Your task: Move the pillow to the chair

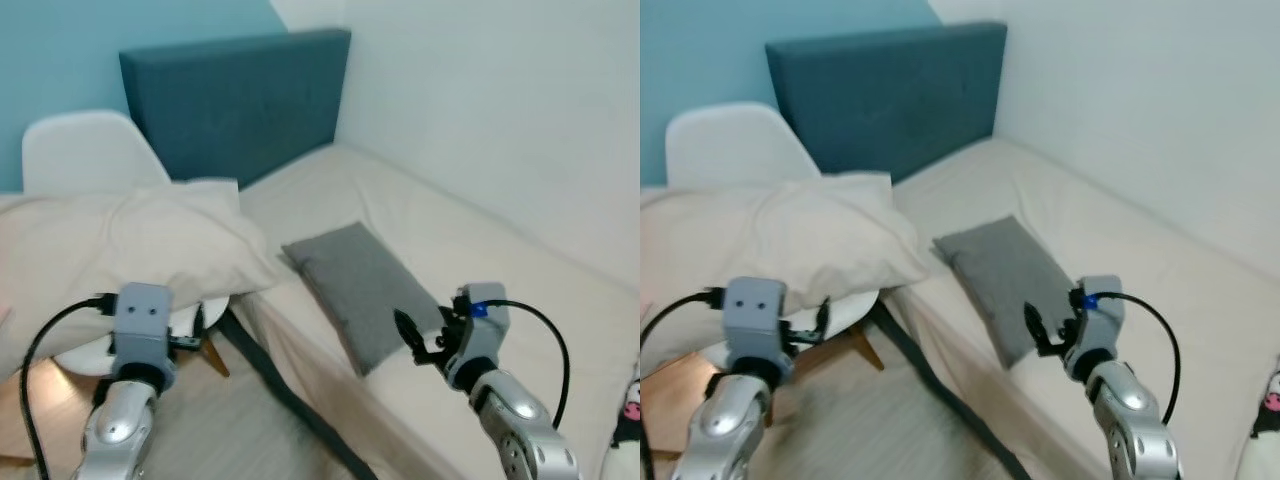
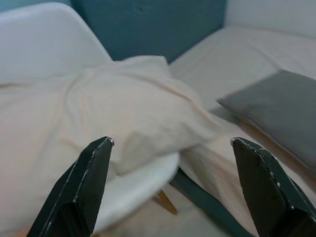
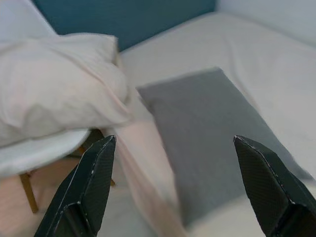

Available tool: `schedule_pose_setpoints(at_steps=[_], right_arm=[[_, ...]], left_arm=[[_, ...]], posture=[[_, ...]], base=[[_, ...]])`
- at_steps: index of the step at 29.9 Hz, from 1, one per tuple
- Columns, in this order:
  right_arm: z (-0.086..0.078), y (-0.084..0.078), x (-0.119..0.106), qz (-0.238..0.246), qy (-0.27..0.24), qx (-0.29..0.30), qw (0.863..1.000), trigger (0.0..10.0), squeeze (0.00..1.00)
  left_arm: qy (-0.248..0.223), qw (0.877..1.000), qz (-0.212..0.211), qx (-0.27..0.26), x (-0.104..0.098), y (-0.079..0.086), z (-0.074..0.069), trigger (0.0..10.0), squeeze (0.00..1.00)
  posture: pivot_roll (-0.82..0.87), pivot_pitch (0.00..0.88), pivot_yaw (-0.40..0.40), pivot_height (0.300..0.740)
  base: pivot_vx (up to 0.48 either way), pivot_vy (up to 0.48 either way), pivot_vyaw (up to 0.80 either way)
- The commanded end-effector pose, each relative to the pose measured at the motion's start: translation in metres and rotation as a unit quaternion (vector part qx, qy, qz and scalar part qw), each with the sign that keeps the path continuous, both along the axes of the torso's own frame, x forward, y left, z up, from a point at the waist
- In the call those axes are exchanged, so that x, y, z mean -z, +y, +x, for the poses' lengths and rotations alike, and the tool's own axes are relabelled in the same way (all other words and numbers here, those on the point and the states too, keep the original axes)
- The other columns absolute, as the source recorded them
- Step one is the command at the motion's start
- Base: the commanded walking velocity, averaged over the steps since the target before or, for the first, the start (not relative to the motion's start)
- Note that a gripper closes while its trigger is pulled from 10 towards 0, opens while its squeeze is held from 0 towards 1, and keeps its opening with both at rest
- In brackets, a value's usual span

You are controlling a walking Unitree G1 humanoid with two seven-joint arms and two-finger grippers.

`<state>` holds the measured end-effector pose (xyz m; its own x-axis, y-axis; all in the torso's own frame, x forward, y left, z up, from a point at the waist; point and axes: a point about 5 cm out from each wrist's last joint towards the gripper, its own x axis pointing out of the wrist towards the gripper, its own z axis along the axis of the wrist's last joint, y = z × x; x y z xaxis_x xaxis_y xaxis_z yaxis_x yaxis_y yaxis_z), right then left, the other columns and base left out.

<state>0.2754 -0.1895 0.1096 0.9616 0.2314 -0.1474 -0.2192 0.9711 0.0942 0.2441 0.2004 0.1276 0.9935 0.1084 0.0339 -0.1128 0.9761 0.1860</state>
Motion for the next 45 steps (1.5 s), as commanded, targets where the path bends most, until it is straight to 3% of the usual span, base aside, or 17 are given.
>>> schedule_pose_setpoints(at_steps=[1, 13, 19, 23, 24, 28, 35, 37, 45], right_arm=[[-0.001, 0.001, 0.003, 0.002, 0.009, 0.000, 1.000, 10.0, 0.00], [0.002, -0.006, 0.007, 0.016, 0.033, 0.027, 0.999, 10.0, 0.00], [0.004, -0.011, 0.012, 0.059, 0.062, 0.043, 0.995, 10.0, 0.00], [0.005, -0.012, 0.013, 0.061, 0.068, 0.045, 0.995, 10.0, 0.00], [0.008, -0.017, 0.018, 0.068, 0.089, 0.054, 0.992, 10.0, 0.00], [0.012, -0.021, 0.017, 0.083, 0.085, 0.062, 0.991, 10.0, 0.00], [0.022, -0.029, 0.020, 0.112, 0.089, 0.088, 0.986, 10.0, 0.00], [0.027, -0.035, 0.023, 0.131, 0.094, 0.102, 0.982, 10.0, 0.00], [0.028, -0.048, 0.028, 0.168, 0.100, 0.132, 0.972, 10.0, 0.00]], left_arm=[[0.008, 1.000, 0.000, -0.003, 0.004, 0.002, -0.002, 10.0, 0.00], [0.005, 1.000, -0.011, 0.001, 0.004, 0.001, -0.002, 10.0, 0.00], [0.006, 1.000, -0.009, 0.001, 0.004, 0.001, -0.002, 10.0, 0.00], [0.006, 1.000, -0.009, 0.000, 0.004, 0.001, -0.002, 10.0, 0.00], [0.005, 1.000, -0.007, 0.000, 0.004, 0.001, -0.001, 10.0, 0.00], [0.002, 1.000, -0.008, -0.005, 0.002, 0.003, -0.001, 10.0, 0.00], [-0.005, 0.999, 0.000, -0.035, 0.000, 0.018, -0.004, 10.0, 0.00], [0.002, 0.998, 0.014, -0.057, 0.003, 0.031, -0.009, 10.0, 0.00], [-0.003, 0.997, 0.022, -0.079, -0.001, 0.047, -0.013, 10.0, 0.00]], posture=[[-0.03, 0.000, -0.102, 0.740], [-0.03, 0.000, -0.106, 0.740], [-0.04, 0.000, -0.107, 0.740], [-0.04, 0.000, -0.106, 0.740], [-0.04, 0.000, -0.106, 0.740], [-0.04, 0.000, -0.104, 0.730], [-0.03, 0.000, -0.106, 0.710], [-0.03, 0.000, -0.108, 0.695], [-0.03, 0.000, -0.105, 0.665]], base=[[0.480, 0.000, -0.75], [0.193, 0.000, -0.19], [0.000, 0.000, -0.60], [0.000, 0.000, 0.00], [0.000, 0.000, 0.00], [0.000, 0.000, 0.00], [0.000, 0.000, 0.00], [0.000, 0.000, 0.00], [0.000, 0.000, 0.00]])
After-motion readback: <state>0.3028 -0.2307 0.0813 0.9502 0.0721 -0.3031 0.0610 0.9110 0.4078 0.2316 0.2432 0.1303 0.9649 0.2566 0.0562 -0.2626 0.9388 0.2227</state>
